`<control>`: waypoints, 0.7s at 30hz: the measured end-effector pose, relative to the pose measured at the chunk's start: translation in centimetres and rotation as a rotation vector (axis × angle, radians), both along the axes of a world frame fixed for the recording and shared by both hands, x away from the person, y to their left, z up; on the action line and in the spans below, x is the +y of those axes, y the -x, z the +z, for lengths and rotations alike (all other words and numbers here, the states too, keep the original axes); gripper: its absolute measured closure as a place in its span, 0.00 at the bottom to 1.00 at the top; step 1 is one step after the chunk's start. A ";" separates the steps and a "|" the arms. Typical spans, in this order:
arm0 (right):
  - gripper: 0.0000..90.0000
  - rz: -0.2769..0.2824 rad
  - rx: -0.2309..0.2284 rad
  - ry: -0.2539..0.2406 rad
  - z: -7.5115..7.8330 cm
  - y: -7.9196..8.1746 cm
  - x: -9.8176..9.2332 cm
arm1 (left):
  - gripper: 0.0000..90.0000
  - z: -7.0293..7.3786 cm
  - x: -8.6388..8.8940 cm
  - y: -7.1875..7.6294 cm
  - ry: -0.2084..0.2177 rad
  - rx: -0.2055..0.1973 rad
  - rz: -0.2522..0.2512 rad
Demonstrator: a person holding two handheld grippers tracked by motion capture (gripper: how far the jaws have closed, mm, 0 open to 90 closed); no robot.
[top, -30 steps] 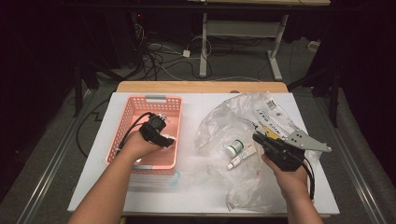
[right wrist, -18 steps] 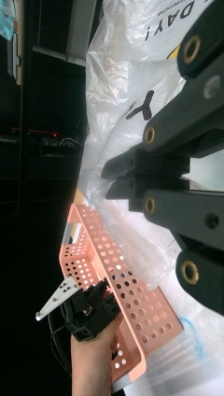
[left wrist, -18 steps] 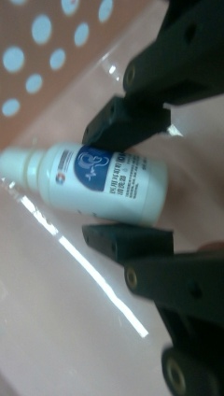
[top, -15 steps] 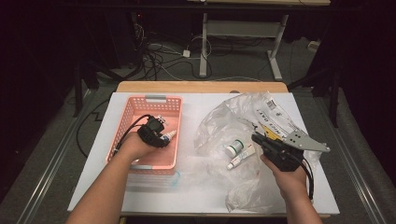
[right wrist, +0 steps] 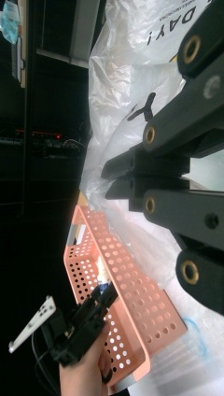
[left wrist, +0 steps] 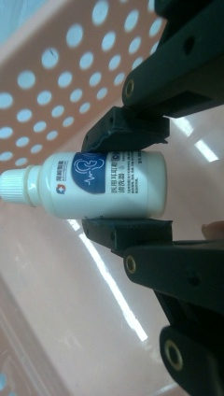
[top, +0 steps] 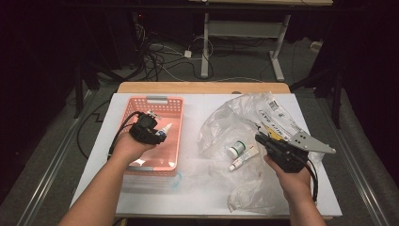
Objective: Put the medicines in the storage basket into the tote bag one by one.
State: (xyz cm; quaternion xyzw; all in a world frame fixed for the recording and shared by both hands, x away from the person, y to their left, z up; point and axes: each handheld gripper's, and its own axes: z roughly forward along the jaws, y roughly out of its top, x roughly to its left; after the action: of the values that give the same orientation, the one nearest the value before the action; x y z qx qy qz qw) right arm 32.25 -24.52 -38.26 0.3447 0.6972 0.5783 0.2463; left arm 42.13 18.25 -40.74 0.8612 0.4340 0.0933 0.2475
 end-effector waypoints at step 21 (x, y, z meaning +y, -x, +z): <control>1.00 -0.001 -0.005 0.001 0.1 0.1 -0.1 | 0.65 1.2 0.9 6.6 0.056 -0.141 0.002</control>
State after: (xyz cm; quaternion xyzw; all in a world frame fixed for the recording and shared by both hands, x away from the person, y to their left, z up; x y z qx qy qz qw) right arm 32.20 -24.64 -38.15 0.3436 0.6965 0.5788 0.2486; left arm 35.49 19.11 -39.58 0.8449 0.4188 0.1417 0.3013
